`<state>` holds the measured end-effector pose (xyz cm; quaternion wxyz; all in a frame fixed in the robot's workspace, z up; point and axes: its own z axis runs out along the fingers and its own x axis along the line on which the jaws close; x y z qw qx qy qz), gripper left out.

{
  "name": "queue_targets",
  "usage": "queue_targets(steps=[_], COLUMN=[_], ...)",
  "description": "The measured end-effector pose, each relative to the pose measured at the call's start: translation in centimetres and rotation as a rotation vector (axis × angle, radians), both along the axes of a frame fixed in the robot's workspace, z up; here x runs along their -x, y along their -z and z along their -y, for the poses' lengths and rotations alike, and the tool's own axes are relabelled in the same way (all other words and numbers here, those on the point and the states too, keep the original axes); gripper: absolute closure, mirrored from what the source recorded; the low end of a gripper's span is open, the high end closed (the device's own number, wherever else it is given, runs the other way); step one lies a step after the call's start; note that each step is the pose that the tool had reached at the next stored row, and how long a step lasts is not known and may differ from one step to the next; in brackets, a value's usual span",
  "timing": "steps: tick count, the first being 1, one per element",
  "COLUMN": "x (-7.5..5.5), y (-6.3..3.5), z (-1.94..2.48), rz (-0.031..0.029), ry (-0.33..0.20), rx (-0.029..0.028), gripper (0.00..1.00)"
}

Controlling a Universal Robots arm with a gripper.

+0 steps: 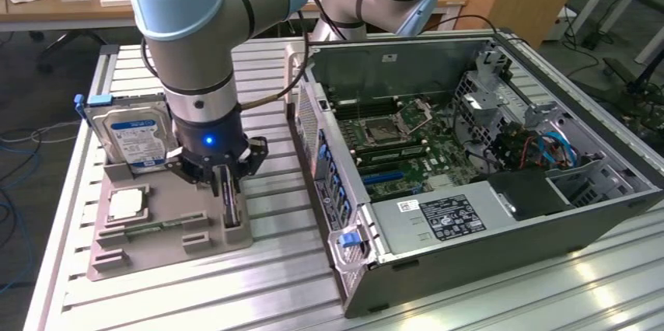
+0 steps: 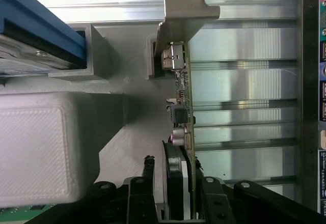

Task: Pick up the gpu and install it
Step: 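Pick up the gpu and move the gpu toward the slot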

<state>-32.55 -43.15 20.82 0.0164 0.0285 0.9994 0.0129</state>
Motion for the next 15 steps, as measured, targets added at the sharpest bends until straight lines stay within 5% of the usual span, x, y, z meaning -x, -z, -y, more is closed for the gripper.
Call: queue_targets(steps=[15], x=[-0.3], y=[0.01], z=[0.04], rz=[0.0], ry=[-0.004], rx=[0.0], gripper=[0.61])
